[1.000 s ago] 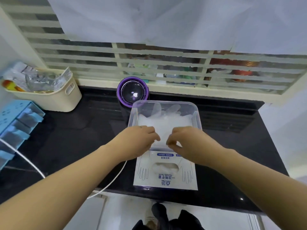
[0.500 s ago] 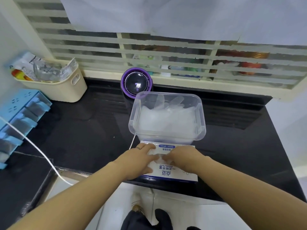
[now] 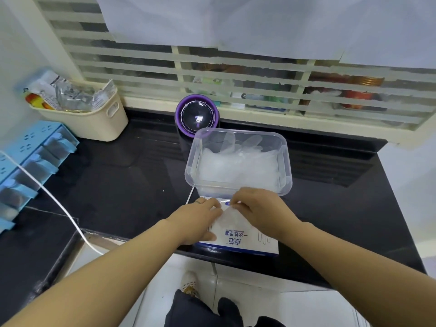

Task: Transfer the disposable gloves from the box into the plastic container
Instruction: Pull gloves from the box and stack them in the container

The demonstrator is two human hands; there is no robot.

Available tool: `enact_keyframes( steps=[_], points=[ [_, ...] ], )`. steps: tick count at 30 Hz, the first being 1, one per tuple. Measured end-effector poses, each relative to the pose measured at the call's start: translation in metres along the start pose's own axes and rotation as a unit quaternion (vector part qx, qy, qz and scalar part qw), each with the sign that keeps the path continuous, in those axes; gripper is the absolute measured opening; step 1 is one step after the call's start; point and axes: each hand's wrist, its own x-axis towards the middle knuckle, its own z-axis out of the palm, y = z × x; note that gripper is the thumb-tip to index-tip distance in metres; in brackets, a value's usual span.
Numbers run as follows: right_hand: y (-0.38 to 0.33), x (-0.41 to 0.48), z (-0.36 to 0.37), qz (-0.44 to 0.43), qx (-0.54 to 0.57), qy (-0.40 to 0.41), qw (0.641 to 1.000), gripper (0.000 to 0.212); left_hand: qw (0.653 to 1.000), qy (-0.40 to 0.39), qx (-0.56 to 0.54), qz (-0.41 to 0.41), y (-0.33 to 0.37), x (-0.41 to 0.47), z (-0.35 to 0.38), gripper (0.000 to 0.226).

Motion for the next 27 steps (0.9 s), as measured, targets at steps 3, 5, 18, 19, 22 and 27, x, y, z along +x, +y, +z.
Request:
enact_keyframes(
  steps=[3,5,18,19,22,27],
  points=[
    [0.002,-0.007,-0.016,0.032,0.059,0.060,0.996,0.018,1.000,-0.004,0.011,-0.011,0.001,0.001,-0.003,0.060],
    [0.004,-0.012,-0.022,0.054,0.082,0.085,0.992,0.017,1.000,-0.004,0.012,-0.015,0.001,0.001,-0.006,0.060],
    [-0.023,-0.006,-0.027,0.045,0.215,0.195,0.956,0.011,0.998,-0.026,-0.019,-0.050,0.012,0.000,-0.020,0.064],
    [-0.024,-0.002,-0.037,0.055,0.248,0.232,0.939,0.013,0.999,-0.031,-0.008,-0.044,0.013,0.000,-0.023,0.059],
    [-0.024,0.020,-0.073,0.062,0.283,0.294,0.911,0.018,0.997,-0.051,-0.043,-0.029,0.007,-0.001,-0.032,0.064],
    [-0.009,0.042,-0.121,0.084,0.224,0.239,0.941,0.015,0.952,-0.102,-0.290,0.003,-0.020,-0.014,-0.089,0.044]
  ],
)
